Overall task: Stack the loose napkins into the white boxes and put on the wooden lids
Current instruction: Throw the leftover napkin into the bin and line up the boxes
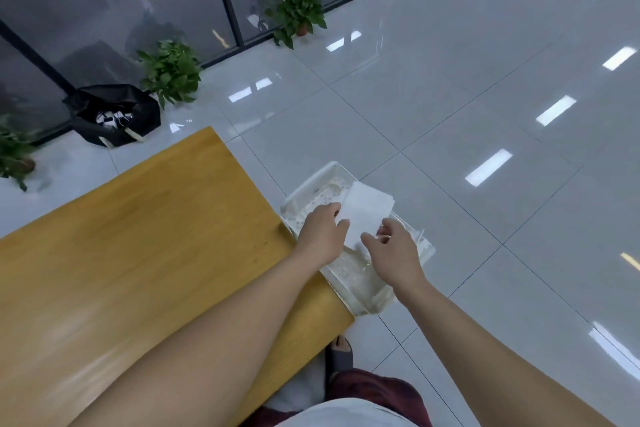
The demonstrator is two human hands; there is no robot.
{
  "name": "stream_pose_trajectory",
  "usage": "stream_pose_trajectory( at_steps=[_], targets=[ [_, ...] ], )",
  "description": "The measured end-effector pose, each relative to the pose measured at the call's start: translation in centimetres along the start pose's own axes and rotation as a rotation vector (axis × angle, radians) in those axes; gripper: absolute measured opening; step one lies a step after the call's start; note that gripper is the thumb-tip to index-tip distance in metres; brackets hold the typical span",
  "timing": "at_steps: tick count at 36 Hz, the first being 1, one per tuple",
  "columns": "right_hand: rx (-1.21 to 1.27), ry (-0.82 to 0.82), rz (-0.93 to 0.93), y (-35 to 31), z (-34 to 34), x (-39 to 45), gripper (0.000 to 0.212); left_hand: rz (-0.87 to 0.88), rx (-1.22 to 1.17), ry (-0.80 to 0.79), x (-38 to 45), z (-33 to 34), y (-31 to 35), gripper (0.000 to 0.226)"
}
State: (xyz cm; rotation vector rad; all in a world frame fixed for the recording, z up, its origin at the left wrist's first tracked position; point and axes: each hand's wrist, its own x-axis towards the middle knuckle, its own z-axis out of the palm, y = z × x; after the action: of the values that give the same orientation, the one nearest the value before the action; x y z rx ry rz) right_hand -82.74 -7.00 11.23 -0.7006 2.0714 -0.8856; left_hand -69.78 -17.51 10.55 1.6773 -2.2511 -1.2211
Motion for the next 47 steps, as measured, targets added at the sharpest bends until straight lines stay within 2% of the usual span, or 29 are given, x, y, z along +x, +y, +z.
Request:
stream_pose_trajectory(
  at_steps=[3,6,10,16,20,23,26,28,31,34,39,42,47],
  targets=[
    [-0.010,-0.015,-0.014,0.2,-0.2,0.2,0.031,0.016,0.012,0.022,0.0,0.4,0.1,0.014],
    [-0.003,-0.032,-0.039,0.4,-0.4,0.5,0.033,0.008,-0.013,0.041,0.0,0.4,0.3,0.032],
    [0.140,-0.049,0.002,0.0,-0.9,0.6,0.039,-0.021,-0.102,0.070,-0.4,0.4,0.9,0.031],
    [0.394,-0.111,0.098,-1.1,-1.2,1.4,0.037,-0.043,-0.130,0.061,-0.9,0.1,1.3,0.035],
    [0.260,-0.142,0.051,-1.8,-1.1,2.3,0.029,-0.057,-0.129,0.031,-1.1,-0.4,1.2,0.044],
    [0.186,-0.117,0.007,-1.9,-1.2,2.5,0.013,-0.054,-0.174,0.047,-1.0,-0.8,0.8,0.052],
    [0.195,-0.095,-0.044,-2.1,-2.0,2.0,0.007,-0.031,-0.257,0.071,-0.9,-1.3,0.6,0.063],
    [0.228,-0.093,-0.087,-2.2,-2.5,1.6,0.009,0.003,-0.353,0.053,-1.0,-1.6,0.7,0.066],
    [0.257,-0.095,-0.168,-2.4,-3.0,0.9,0.013,0.092,-0.465,0.045,-1.2,-1.7,1.4,0.055],
    [0.284,-0.091,-0.286,-3.5,-3.5,0.1,0.027,0.133,-0.623,0.048,-1.9,-1.6,2.6,0.038],
    [0.375,-0.092,-0.379,-4.8,-3.7,-0.5,0.033,0.172,-0.678,0.149,-2.5,-0.9,3.7,0.021],
    [0.358,-0.110,-0.373,-4.2,-3.0,-0.4,0.032,0.114,-0.719,0.133,-2.9,-0.4,3.7,0.022],
    [0.273,-0.151,-0.300,-2.9,-1.9,-0.2,0.040,0.001,-0.701,0.075,-3.1,0.6,2.9,0.038]
  ],
)
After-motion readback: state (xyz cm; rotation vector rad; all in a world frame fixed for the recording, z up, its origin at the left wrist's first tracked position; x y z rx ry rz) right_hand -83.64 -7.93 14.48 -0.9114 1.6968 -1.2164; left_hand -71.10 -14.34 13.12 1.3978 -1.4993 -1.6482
